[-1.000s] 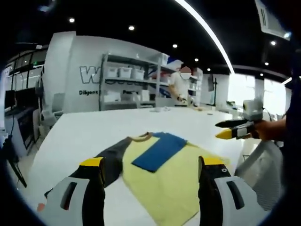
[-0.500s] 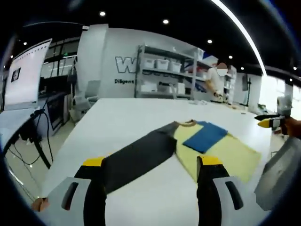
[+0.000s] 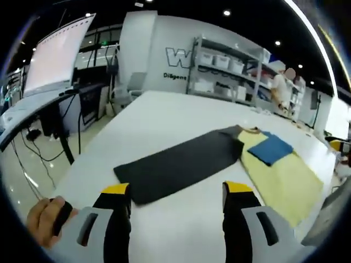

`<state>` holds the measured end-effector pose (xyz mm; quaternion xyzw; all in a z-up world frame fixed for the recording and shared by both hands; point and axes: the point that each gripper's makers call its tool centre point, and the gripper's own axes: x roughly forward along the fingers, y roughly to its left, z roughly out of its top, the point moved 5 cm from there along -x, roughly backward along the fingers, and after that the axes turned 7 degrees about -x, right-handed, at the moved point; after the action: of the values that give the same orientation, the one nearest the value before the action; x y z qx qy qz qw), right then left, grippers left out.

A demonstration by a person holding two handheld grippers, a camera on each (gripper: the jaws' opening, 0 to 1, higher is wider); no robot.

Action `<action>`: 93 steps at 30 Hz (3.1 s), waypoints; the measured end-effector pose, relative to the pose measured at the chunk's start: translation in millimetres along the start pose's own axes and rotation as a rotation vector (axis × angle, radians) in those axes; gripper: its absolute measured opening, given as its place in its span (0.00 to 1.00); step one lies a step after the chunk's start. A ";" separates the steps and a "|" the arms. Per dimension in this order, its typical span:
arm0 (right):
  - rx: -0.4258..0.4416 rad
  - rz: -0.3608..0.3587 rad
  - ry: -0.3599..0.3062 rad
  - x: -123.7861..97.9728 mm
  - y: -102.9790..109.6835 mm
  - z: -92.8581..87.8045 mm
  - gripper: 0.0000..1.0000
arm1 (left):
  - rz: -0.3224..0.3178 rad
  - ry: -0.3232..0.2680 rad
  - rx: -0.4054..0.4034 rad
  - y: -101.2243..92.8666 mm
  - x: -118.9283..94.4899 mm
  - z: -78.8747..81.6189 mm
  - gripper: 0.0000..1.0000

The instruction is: Fold the garment on the visible template until the final outline fits inside the template.

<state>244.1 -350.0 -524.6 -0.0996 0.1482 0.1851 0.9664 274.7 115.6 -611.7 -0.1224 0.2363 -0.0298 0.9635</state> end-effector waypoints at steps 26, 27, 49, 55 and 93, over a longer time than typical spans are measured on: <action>-0.027 0.008 0.010 1.2 2.0 -1.2 0.70 | 0.133 0.050 -0.171 24.9 27.6 -5.9 0.46; -0.028 0.008 0.011 1.2 2.0 -1.3 0.70 | 0.140 0.047 -0.168 26.5 28.6 -5.8 0.45; -0.034 0.014 0.022 2.7 2.5 -2.4 0.65 | 0.206 0.041 -0.214 24.6 25.2 -4.5 0.00; -0.036 0.012 0.020 2.1 2.6 -1.9 0.64 | 0.212 0.054 -0.169 25.0 25.9 -3.8 0.00; -0.021 0.019 0.014 1.4 2.2 -2.3 0.63 | 0.326 0.076 -0.109 46.7 36.6 10.2 0.22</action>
<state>244.0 -348.1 -527.6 -0.1094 0.1542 0.1951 0.9624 311.8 158.9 -631.1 -0.1332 0.2904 0.1353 0.9379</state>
